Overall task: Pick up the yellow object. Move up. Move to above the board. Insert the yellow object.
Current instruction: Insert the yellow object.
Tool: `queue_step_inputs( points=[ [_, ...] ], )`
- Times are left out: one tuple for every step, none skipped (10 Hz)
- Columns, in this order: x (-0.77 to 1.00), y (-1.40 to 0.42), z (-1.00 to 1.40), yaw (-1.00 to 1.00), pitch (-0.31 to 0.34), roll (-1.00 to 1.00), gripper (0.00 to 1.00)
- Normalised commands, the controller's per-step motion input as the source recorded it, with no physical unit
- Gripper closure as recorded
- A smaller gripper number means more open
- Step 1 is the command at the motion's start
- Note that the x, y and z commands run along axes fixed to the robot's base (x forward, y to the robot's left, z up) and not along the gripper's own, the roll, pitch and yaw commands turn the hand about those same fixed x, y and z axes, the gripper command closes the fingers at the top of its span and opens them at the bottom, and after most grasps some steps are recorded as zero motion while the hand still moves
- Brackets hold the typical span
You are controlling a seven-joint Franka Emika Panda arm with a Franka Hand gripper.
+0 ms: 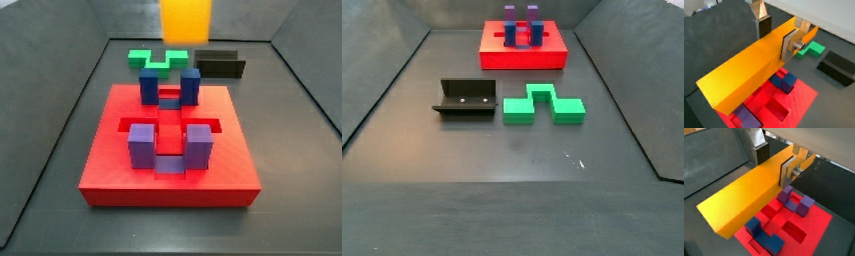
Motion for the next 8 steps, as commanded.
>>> queue_step_inputs(
  points=[
    [0.5,-0.03,-0.69,0.0,0.0,0.26,1.0],
    [0.41,-0.1,-0.52,0.0,0.01,0.38,1.0],
    [0.06,-0.23,-0.49,0.0,0.057,0.41,1.0],
    [-0.35,-0.3,-0.66,0.0,0.004,0.28,1.0],
    [-0.59,-0.35,-0.59,0.0,0.0,0.15,1.0],
    [-0.48,-0.31,-0.5,0.0,-0.056,0.14,1.0],
    [-0.43,-0.18,-0.37,0.0,-0.086,0.09,1.0],
    [-0.35,-0.1,-0.34,0.0,-0.081,0.0,1.0]
  ],
)
